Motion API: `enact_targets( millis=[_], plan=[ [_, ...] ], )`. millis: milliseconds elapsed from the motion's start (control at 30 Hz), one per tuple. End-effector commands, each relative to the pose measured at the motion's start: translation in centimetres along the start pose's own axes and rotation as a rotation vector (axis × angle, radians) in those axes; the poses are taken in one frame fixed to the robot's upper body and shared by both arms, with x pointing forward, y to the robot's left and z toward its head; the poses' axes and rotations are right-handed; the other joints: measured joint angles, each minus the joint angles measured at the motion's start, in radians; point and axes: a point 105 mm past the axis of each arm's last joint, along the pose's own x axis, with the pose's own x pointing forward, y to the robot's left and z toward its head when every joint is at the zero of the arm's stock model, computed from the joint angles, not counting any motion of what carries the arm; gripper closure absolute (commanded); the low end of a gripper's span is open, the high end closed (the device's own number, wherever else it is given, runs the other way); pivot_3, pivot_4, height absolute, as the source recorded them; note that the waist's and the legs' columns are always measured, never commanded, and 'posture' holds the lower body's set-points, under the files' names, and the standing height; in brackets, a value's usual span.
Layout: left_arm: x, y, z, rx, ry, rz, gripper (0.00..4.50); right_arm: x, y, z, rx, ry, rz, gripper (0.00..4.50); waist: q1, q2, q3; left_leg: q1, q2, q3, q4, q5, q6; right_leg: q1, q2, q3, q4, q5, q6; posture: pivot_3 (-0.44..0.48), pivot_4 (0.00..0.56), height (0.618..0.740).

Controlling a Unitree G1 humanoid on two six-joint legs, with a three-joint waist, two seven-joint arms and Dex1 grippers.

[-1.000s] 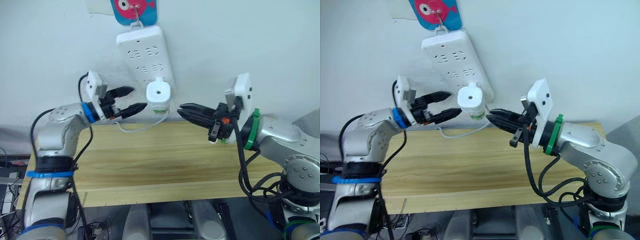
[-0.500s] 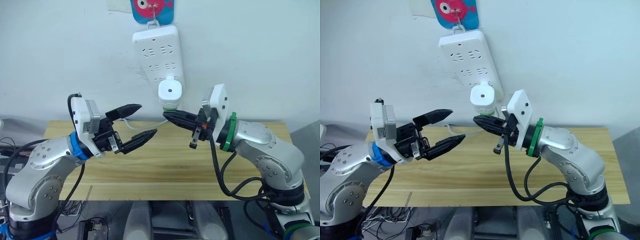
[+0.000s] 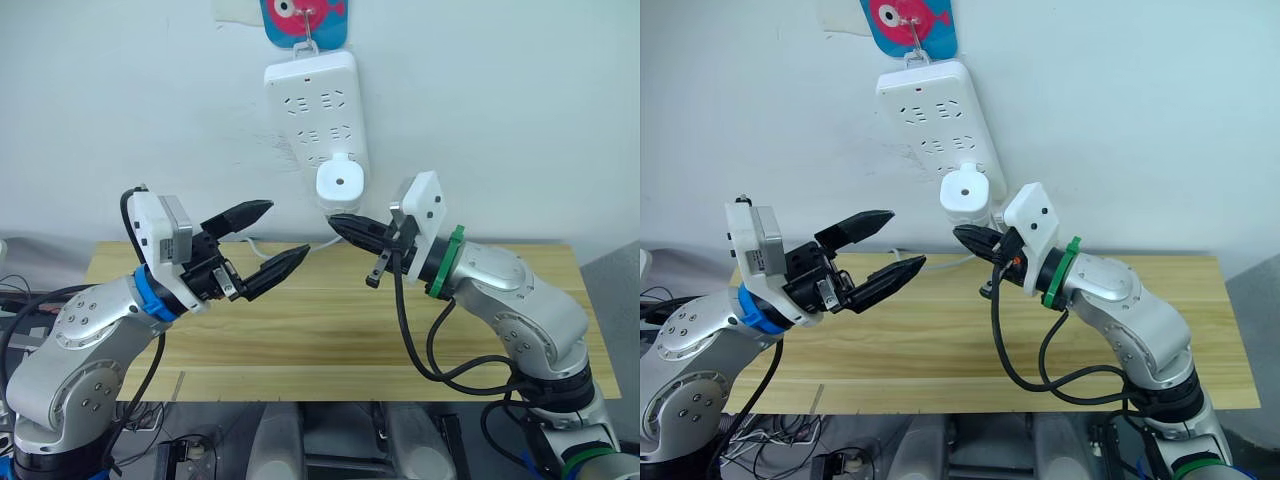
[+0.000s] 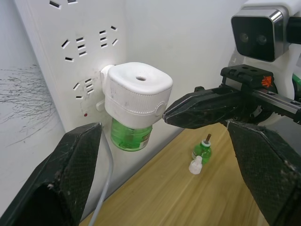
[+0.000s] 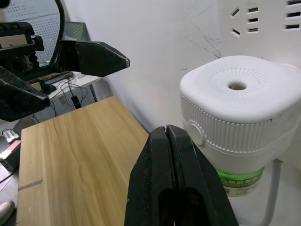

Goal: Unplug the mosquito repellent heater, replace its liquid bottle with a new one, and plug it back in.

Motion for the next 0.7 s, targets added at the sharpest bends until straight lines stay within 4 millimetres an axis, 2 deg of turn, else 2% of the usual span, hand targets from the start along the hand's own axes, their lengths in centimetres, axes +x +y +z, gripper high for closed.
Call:
enact_targets(
  millis=[33, 533, 700],
  plan=[
    [-0.1, -0.9, 0.5, 0.024, -0.008, -0.038, 0.00, 0.0, 0.0, 0.6, -0.028, -0.036, -0.017, 4.48, 0.000, 0.000, 0.000, 0.000, 0.000, 0.000, 0.000, 0.000, 0.000, 0.000, 0.000, 0.000, 0.000, 0.000, 0.000, -0.037, 0.314, 0.740],
    [0.0, -0.9, 0.4, 0.015, -0.013, -0.038, 0.00, -0.5, -2.5, 0.6, -0.048, -0.045, -0.170, 4.48, 0.000, 0.000, 0.000, 0.000, 0.000, 0.000, 0.001, 0.000, 0.000, 0.000, 0.000, 0.000, 0.001, 0.000, 0.000, -0.045, 0.313, 0.740],
    [0.1, -0.8, 0.4, 0.018, -0.014, -0.040, 0.00, -0.6, -2.5, 1.2, -0.015, -0.076, -0.185, 4.48, 0.000, 0.000, 0.000, 0.000, 0.000, -0.001, 0.001, 0.000, 0.000, 0.000, 0.000, 0.000, 0.003, 0.000, 0.000, -0.050, 0.315, 0.740]
  ],
)
